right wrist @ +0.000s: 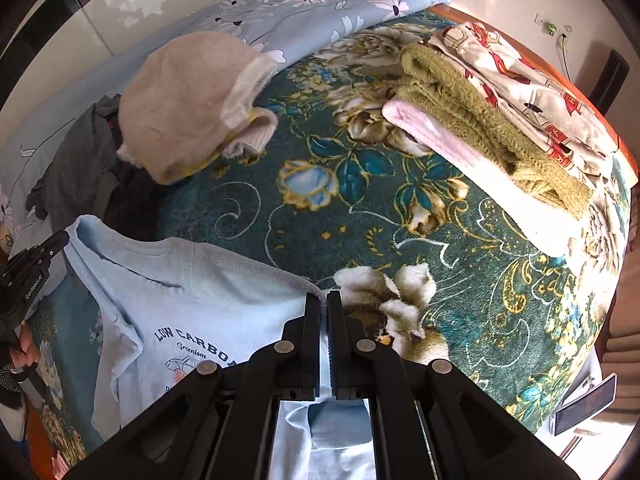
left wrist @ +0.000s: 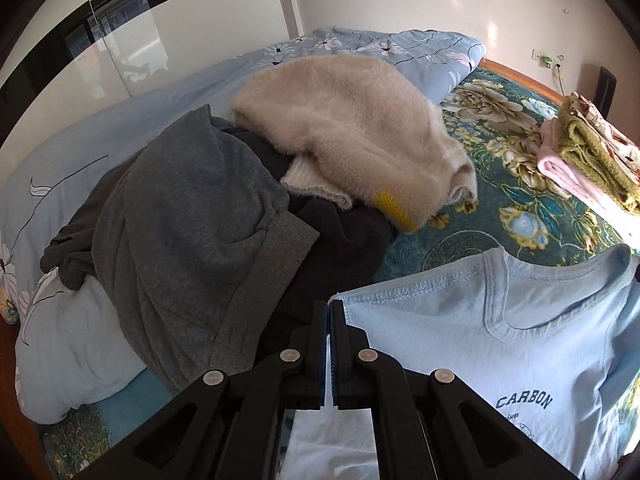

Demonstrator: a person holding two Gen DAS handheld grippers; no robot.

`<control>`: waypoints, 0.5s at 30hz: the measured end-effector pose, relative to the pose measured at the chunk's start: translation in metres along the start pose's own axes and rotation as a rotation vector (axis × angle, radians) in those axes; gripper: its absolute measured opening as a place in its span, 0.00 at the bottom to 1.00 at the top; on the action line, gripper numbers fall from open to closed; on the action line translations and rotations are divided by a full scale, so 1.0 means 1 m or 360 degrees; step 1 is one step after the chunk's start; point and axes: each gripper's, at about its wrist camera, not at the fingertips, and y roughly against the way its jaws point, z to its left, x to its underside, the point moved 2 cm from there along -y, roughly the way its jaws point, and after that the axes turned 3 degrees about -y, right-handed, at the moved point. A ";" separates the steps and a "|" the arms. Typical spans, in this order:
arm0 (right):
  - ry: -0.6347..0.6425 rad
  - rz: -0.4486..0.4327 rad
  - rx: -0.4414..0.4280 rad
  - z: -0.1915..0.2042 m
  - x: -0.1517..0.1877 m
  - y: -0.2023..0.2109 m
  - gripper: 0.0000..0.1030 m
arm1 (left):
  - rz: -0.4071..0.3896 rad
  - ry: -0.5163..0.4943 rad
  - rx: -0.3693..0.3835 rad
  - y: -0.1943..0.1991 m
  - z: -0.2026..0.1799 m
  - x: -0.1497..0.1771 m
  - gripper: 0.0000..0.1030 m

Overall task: Fold clothes
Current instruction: 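Lower the held T-shirt onto the blanket with both grippers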

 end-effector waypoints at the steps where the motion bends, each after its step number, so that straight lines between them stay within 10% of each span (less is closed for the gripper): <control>1: -0.0030 0.0010 -0.0016 -0.001 -0.003 -0.005 0.03 | 0.0020 0.0008 -0.0002 -0.007 0.000 -0.003 0.01; 5: -0.0112 0.0029 -0.0079 -0.004 -0.014 -0.018 0.03 | 0.0125 0.0100 0.0007 -0.031 0.005 -0.007 0.05; 10: -0.0059 0.0013 -0.0068 -0.007 -0.017 -0.020 0.29 | 0.0232 0.0330 0.0081 -0.042 0.025 -0.001 0.05; 15: -0.0147 -0.0038 -0.0154 -0.030 0.003 -0.007 0.29 | 0.0167 0.0513 0.0223 0.000 0.060 0.047 0.05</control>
